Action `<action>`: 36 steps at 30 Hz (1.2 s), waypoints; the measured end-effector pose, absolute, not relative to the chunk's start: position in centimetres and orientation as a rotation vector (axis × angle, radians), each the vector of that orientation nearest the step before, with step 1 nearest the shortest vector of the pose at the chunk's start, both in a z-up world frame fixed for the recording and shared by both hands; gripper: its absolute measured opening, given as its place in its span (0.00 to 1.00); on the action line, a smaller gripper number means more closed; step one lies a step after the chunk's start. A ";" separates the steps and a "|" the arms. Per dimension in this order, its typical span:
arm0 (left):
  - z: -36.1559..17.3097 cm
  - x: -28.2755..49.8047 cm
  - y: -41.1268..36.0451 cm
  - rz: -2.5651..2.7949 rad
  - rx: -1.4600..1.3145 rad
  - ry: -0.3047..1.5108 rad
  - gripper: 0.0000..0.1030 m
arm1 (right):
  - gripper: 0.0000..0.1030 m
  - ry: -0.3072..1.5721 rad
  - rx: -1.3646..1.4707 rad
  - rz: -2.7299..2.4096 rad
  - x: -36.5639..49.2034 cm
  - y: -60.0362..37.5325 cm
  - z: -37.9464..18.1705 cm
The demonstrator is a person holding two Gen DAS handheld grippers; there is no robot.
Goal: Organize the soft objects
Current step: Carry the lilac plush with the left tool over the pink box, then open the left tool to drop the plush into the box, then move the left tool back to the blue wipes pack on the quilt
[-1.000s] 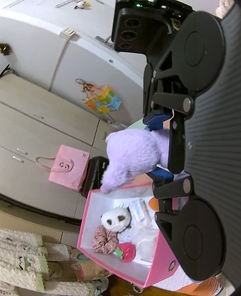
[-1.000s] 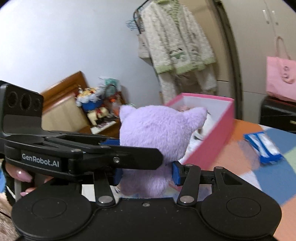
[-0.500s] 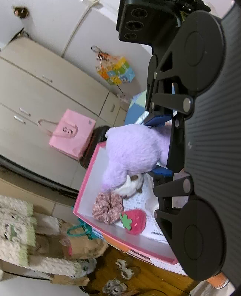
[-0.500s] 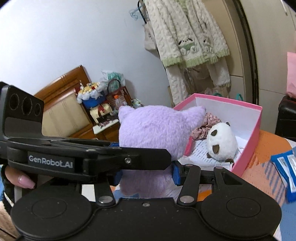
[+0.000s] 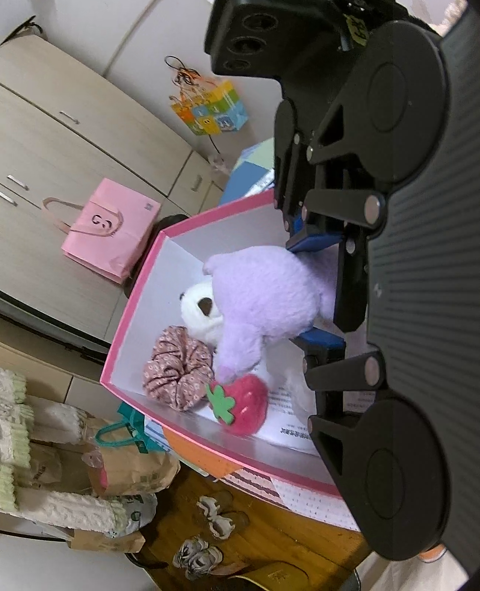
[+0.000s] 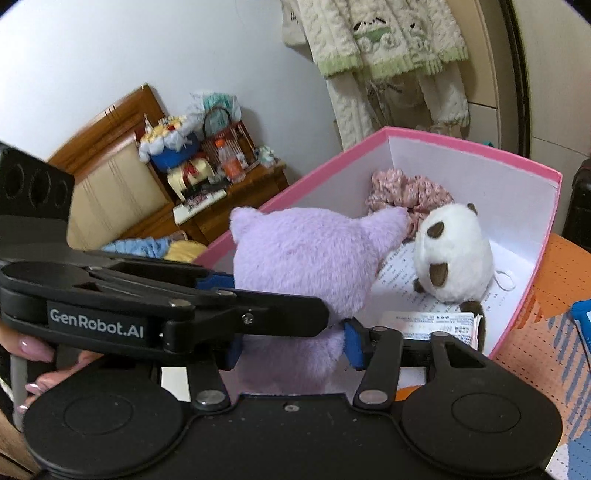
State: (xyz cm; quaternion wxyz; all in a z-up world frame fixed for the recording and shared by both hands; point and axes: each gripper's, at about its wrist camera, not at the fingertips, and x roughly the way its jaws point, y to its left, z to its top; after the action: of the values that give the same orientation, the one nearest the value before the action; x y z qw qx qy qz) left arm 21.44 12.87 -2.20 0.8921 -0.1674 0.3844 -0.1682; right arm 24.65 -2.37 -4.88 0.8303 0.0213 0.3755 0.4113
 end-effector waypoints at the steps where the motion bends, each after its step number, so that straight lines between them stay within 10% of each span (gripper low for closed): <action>1: -2.2 21.3 12.9 -0.343 -0.340 0.800 0.43 | 0.59 0.800 0.031 0.865 24.7 -2.2 -4.9; 14: 0.5 17.9 13.3 -0.251 -0.232 0.706 0.58 | 0.78 0.750 -0.131 0.779 21.9 -2.1 -3.9; 36: 6.0 9.7 7.2 -0.435 -0.070 0.643 0.66 | 0.78 0.574 0.013 0.703 12.1 -15.0 0.7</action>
State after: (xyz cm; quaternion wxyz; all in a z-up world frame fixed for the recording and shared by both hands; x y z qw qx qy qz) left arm 9.69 7.25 5.97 0.9250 -0.0340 0.3133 -0.2122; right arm 12.11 -15.01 0.73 0.8987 0.0062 0.2774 0.3395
